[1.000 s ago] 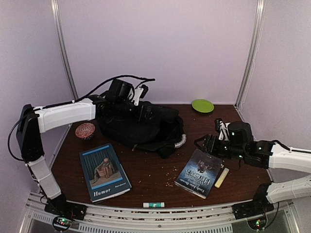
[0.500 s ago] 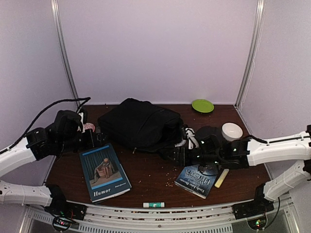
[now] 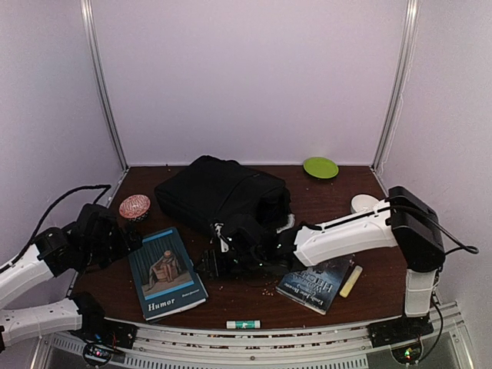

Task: Pack the student bag
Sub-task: Pick up the book from the center of the board.

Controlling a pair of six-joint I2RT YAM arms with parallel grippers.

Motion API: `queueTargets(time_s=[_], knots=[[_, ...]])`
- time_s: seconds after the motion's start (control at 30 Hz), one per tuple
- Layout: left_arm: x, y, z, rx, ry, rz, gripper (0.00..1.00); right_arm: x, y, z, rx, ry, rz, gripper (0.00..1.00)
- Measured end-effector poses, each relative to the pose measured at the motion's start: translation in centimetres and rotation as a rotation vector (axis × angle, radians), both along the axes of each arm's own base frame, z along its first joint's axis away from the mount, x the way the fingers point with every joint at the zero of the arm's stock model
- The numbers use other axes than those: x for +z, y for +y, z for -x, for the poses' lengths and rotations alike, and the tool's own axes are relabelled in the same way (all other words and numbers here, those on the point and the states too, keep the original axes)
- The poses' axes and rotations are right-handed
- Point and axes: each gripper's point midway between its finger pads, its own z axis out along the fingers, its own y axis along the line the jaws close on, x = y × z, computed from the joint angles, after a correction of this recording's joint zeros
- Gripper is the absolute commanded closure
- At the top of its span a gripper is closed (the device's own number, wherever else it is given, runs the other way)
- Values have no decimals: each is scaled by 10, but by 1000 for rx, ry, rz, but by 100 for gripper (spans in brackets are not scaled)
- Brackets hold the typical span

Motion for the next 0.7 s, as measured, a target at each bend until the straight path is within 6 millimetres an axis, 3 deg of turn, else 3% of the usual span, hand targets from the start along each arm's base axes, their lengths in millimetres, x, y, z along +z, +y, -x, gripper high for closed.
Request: queueTargets(time_s=[0.2,0.4,0.7], knots=[[-34,0,0,8,90,15,2,-31,11,1,-6,76,31,40],[-65,-3,12,7,103,97,4,-49,17,3,-4,122,49,47],[-92,-9,20,27,107,202,11,-56,19,11,13,181,42,57]])
